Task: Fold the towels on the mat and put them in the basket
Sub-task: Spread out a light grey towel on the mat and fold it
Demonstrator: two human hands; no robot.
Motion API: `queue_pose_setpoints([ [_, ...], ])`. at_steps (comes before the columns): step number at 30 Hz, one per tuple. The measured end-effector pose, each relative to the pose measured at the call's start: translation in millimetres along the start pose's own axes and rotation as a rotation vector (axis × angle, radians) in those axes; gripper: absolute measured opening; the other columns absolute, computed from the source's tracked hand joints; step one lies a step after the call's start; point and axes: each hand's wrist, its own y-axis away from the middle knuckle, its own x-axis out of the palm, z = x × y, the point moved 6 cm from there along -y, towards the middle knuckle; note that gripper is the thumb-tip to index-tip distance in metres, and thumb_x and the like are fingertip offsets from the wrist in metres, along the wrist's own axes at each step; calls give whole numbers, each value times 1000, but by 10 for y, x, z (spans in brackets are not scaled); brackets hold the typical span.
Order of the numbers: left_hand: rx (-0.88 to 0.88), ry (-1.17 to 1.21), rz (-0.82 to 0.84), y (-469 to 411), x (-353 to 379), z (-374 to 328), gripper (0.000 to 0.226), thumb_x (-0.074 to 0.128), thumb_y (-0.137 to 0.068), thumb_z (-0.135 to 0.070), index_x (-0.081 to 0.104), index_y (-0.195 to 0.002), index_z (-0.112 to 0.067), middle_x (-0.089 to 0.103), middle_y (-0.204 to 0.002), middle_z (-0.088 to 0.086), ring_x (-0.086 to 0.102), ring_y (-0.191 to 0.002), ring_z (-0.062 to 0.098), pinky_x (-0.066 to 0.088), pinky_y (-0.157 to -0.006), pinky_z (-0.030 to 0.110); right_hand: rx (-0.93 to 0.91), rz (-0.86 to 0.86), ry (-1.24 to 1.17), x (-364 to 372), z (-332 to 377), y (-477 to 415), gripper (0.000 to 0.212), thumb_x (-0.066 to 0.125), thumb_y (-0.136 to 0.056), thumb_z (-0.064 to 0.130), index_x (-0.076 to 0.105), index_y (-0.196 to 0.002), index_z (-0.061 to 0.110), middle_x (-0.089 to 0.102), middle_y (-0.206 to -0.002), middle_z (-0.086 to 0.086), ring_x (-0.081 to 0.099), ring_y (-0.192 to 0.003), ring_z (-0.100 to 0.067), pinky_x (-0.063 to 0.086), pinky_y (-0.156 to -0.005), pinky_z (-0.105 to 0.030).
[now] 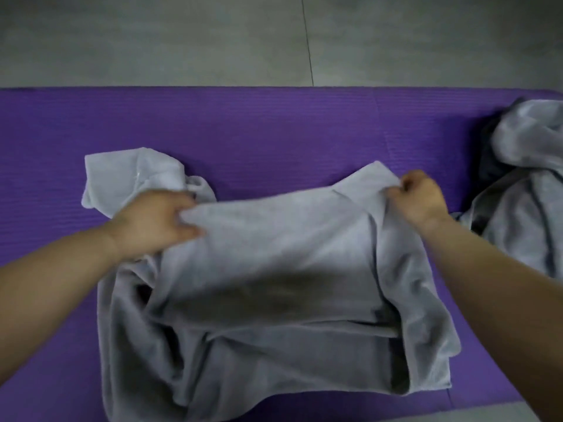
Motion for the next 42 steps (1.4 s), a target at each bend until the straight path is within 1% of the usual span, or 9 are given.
queue_pose_setpoints([
  [5,-200,343,-691,-409,-675,-169,38,68,-80,-23,46,-112,-22,50,-89,-10,49,-80,2,35,-71,11,-28,-173,-290,-415,98,-325,28,53,-89,13,44,-115,11,52,-111,-14,51,-105,-24,39,-67,-7],
  [8,-211,312,-500,-578,-460,-222,80,70,-78,-23,24,-142,-11,27,-145,9,41,-124,22,31,-105,24,30,-52,-214,-279,-103,-312,62,62,-85,20,31,-137,5,41,-136,-14,45,-122,-28,37,-97,-20],
  [13,-82,-169,-141,-260,155,-125,70,57,-85,-38,24,-144,-21,13,-155,5,15,-141,24,8,-113,32,-6,212,139,106,-589,332,57,64,-80,27,46,-130,6,46,-130,-24,40,-125,-34,28,-108,-35],
  [19,-187,74,-351,52,12,259,59,44,-88,-40,41,-136,-6,30,-147,17,26,-137,30,15,-113,33,-69,179,442,159,-833,767,52,54,-88,20,38,-135,10,38,-134,-18,35,-124,-35,30,-101,-38],
  [24,-691,149,-327,235,-152,1096,68,60,-83,-29,32,-140,-6,30,-147,17,29,-135,34,24,-112,44,42,178,151,187,-728,672,45,50,-85,1,38,-129,1,42,-132,-26,43,-121,-38,33,-100,-38],
  [32,-608,-37,-115,292,37,979,26,50,-89,-21,59,-112,-13,60,-118,12,53,-110,35,38,-96,41,112,112,444,-152,-794,613,47,54,-85,5,41,-130,0,34,-136,-26,38,-122,-42,31,-100,-43],
  [36,-644,-285,-101,284,-74,876,31,44,-92,-30,61,-114,-15,53,-123,17,45,-117,38,33,-98,41,-360,19,532,174,-440,811,48,55,-73,27,51,-116,6,56,-118,-33,56,-100,-51,46,-85,-52],
  [39,-561,96,-297,362,-221,875,19,53,-87,-14,58,-70,-10,56,-82,14,53,-94,34,42,-79,28,-699,102,574,524,-56,1019,52,40,-72,39,45,-118,15,60,-117,-25,49,-110,-36,33,-93,-39],
  [42,-579,481,-506,592,-457,952,31,55,-87,-7,39,-61,-17,41,-63,3,45,-69,19,36,-55,16,-840,270,678,843,234,1195,50,39,-69,37,59,-108,14,67,-108,-17,54,-102,-30,31,-88,-36],
])
